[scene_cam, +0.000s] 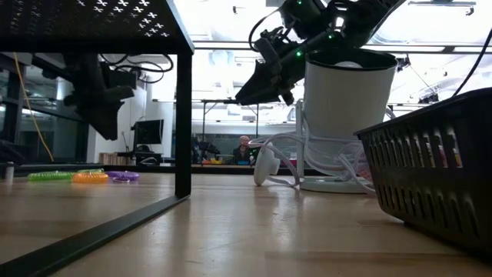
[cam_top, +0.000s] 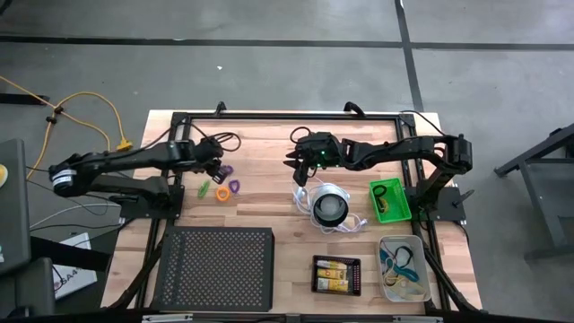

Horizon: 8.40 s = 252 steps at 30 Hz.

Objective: Pick & Place Office Desk Supplies
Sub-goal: Put the top purple spring keychain into the green bin

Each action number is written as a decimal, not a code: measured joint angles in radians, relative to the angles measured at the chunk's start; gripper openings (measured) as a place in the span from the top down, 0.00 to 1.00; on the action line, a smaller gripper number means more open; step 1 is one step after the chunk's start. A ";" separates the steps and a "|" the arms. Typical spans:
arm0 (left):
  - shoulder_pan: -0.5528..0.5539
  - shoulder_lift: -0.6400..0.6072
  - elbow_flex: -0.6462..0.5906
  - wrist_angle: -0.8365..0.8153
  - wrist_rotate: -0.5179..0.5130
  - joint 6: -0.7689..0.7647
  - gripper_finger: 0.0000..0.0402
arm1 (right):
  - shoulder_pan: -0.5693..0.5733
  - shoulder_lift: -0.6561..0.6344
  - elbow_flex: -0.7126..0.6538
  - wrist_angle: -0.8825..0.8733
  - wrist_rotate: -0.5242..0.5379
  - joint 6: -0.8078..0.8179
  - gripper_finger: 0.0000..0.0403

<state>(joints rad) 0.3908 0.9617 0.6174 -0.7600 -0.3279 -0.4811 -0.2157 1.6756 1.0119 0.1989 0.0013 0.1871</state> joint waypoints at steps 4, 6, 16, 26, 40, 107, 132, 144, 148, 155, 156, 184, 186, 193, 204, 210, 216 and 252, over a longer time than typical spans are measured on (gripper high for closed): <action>0.000 0.045 0.000 0.009 0.000 -0.016 0.72 | 0.000 0.000 0.000 0.000 0.000 0.000 0.74; 0.007 0.073 0.000 0.007 0.001 -0.032 0.72 | 0.000 0.000 0.000 0.000 0.000 0.000 0.74; 0.064 0.163 0.000 0.062 0.041 0.009 0.72 | 0.000 0.000 0.000 0.000 0.000 0.000 0.74; 0.077 0.251 0.000 0.092 0.050 0.022 0.72 | 0.000 0.000 0.000 0.000 0.000 0.000 0.74; 0.077 0.346 0.000 0.149 0.071 0.030 0.72 | 0.000 0.000 0.000 0.000 0.000 0.000 0.74; 0.087 0.202 -0.002 0.520 0.166 0.247 0.93 | 0.000 0.000 0.000 0.000 -0.001 0.000 0.73; -0.102 0.452 0.000 1.083 0.064 0.417 0.94 | 0.000 0.000 0.000 0.000 -0.004 0.000 0.73; -0.139 0.453 0.000 1.157 0.063 0.445 0.94 | 0.000 0.000 0.000 0.000 -0.004 0.000 0.73; -0.154 0.453 0.000 1.223 0.064 0.466 0.94 | 0.000 0.000 0.000 0.000 -0.004 0.000 0.73; -0.179 0.453 0.000 1.294 0.064 0.521 0.94 | 0.000 0.000 0.000 0.000 -0.004 0.000 0.73; -0.181 0.453 0.000 1.305 0.064 0.533 0.94 | 0.000 0.000 0.000 0.000 -0.004 0.000 0.73; -0.187 0.452 0.000 1.356 0.065 0.627 0.94 | 0.000 0.000 0.000 0.123 0.000 0.011 0.73; -0.187 0.452 0.000 1.364 0.065 0.641 0.94 | 0.000 0.000 0.000 0.122 0.000 0.012 0.73; -0.186 0.452 0.000 1.404 0.065 0.649 0.94 | 0.000 0.000 0.000 0.119 0.000 0.027 0.73; -0.187 0.452 0.000 1.405 0.065 0.649 0.94 | 0.000 0.000 0.000 0.117 -0.004 0.027 0.81; -0.187 0.452 0.000 1.405 0.066 0.675 0.94 | 0.000 0.000 0.000 0.093 -0.004 0.027 0.93; -0.187 0.452 0.000 1.405 0.067 0.691 0.94 | 0.000 0.000 0.000 0.089 -0.004 0.027 0.96; -0.187 0.452 0.000 1.368 0.066 0.683 0.72 | -0.002 -0.160 0.000 -0.389 0.306 0.090 0.97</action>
<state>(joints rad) 0.2043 1.4136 0.6178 0.6080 -0.2619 0.2021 -0.2177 1.5161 1.0121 -0.1899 0.3068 0.2767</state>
